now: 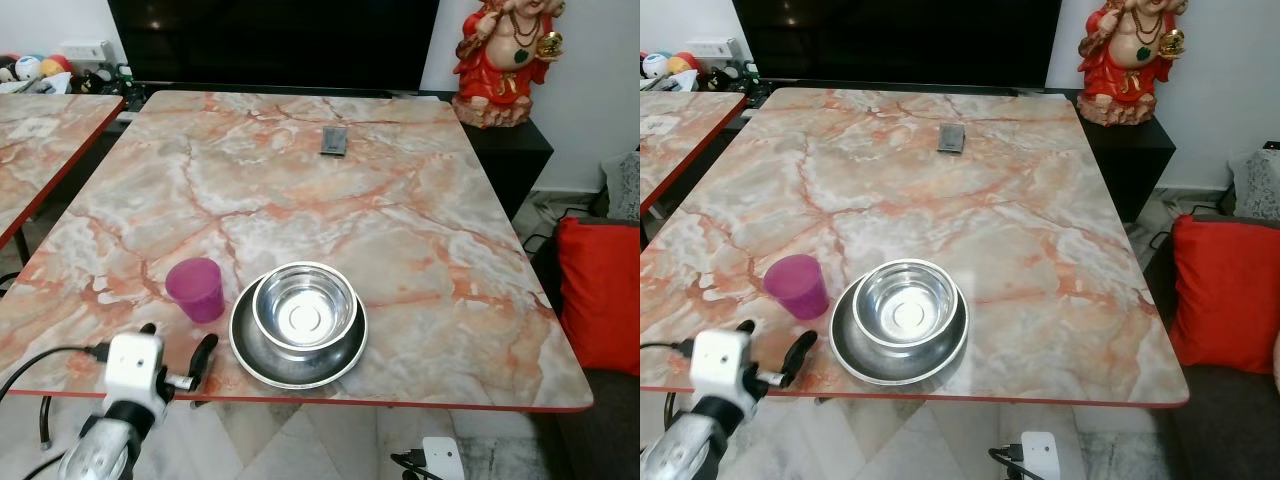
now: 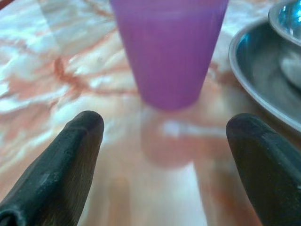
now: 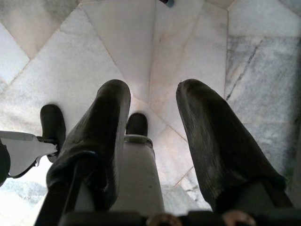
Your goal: Setting the table
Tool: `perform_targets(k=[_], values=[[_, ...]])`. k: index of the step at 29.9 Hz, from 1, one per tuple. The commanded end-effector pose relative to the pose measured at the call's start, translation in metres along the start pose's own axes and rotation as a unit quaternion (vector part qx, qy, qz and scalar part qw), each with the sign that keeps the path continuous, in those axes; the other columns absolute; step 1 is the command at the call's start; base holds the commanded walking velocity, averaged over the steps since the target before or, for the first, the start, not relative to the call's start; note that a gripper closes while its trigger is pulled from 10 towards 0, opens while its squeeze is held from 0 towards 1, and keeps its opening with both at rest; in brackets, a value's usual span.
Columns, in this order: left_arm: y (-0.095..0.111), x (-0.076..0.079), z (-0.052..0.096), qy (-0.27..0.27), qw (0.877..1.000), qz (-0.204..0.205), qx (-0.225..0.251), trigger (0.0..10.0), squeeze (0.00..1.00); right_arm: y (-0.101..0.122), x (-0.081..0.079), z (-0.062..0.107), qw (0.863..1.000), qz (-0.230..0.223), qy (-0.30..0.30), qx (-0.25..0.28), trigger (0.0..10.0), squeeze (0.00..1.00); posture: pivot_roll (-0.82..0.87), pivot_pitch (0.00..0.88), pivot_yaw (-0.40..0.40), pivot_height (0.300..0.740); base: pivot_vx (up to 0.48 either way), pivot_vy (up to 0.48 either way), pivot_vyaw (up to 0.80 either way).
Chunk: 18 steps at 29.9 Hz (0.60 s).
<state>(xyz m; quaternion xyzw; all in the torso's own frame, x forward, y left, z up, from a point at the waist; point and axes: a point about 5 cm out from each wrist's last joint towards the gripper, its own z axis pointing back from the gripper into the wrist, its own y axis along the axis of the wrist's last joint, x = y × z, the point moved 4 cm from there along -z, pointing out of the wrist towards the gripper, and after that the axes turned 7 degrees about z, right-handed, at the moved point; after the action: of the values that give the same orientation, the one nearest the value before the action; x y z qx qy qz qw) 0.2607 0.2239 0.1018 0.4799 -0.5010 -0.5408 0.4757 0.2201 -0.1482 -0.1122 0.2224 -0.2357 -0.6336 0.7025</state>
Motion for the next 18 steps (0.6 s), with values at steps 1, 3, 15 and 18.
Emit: perform_targets(k=[1,3,15,18], values=[[0.0,-0.004,0.011,0.013,1.0,-0.003,0.005,10.0,0.0,-0.007,0.001,0.001,1.0,0.002,-0.001,-0.012,10.0,0.0,0.07,0.116,-0.034,0.74,0.0,0.0,0.0],[-0.001,-0.009,0.021,0.029,1.0,0.0,0.005,10.0,0.0,-0.007,0.001,0.001,1.0,0.002,-0.001,-0.012,10.0,0.0,0.08,0.116,-0.035,0.74,0.0,0.0,0.0],[-0.048,-0.092,0.074,0.263,0.961,-0.053,-0.065,10.0,0.0,-0.007,0.001,0.001,1.0,0.0,-0.006,-0.012,10.0,0.0,0.07,0.113,-0.033,0.74,0.0,0.0,0.0],[-0.068,-0.104,0.081,0.303,0.946,-0.044,-0.104,10.0,0.0,-0.007,0.001,0.001,1.0,-0.002,-0.007,-0.012,10.0,0.0,0.07,0.113,-0.031,0.74,0.0,0.0,0.0]])
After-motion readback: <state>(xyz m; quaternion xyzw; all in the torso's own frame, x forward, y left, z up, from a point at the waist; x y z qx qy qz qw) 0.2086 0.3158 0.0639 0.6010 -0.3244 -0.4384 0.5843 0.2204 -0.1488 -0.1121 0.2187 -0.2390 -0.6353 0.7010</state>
